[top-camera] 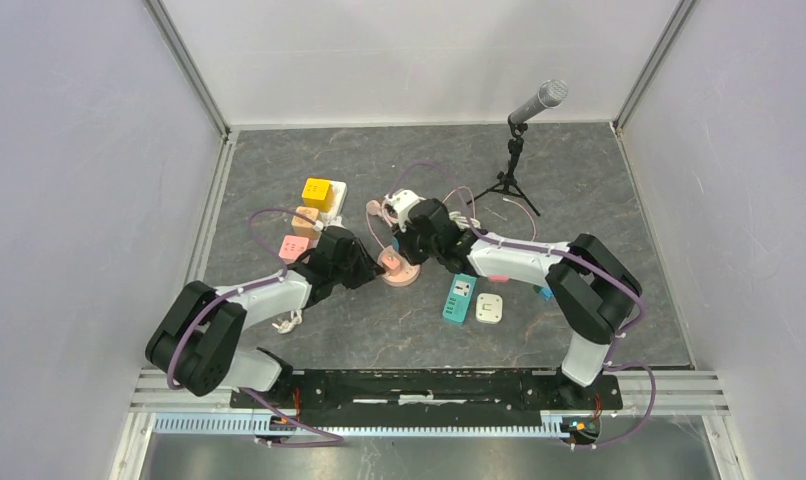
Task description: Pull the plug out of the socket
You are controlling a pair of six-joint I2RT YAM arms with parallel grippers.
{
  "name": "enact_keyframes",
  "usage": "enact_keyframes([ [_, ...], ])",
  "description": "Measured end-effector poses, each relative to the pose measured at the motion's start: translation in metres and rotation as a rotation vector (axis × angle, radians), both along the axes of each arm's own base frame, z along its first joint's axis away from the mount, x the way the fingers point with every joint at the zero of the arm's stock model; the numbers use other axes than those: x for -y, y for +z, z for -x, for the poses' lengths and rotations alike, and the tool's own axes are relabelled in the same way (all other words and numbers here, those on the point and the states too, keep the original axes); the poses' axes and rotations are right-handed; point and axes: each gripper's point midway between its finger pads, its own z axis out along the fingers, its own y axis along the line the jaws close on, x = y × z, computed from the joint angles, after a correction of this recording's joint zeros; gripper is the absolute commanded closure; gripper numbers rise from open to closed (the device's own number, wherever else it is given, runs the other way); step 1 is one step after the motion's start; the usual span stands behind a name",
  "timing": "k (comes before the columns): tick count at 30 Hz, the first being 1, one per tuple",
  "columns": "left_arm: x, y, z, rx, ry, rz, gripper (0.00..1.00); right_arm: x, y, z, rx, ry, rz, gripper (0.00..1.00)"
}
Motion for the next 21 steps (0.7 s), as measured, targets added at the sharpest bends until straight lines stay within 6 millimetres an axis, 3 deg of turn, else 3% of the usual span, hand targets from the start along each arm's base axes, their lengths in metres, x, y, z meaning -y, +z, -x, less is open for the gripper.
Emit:
enact_keyframes([
  [6, -0.0001, 0.0002, -0.0030, 0.013, 0.007, 0.000, 0.66, 0.0028, 0.0005, -0.0069, -0.101, -0.005, -0.136, 1.00],
  [16, 0.0005, -0.0002, -0.0035, 0.014, 0.005, 0.002, 0.66, 0.0016, -0.0022, -0.0060, 0.024, 0.032, -0.016, 1.00],
  [21, 0.0003, -0.0006, -0.0036, 0.013, 0.006, 0.000, 0.66, 0.0041, -0.0015, -0.0098, -0.052, 0.037, -0.108, 1.00],
])
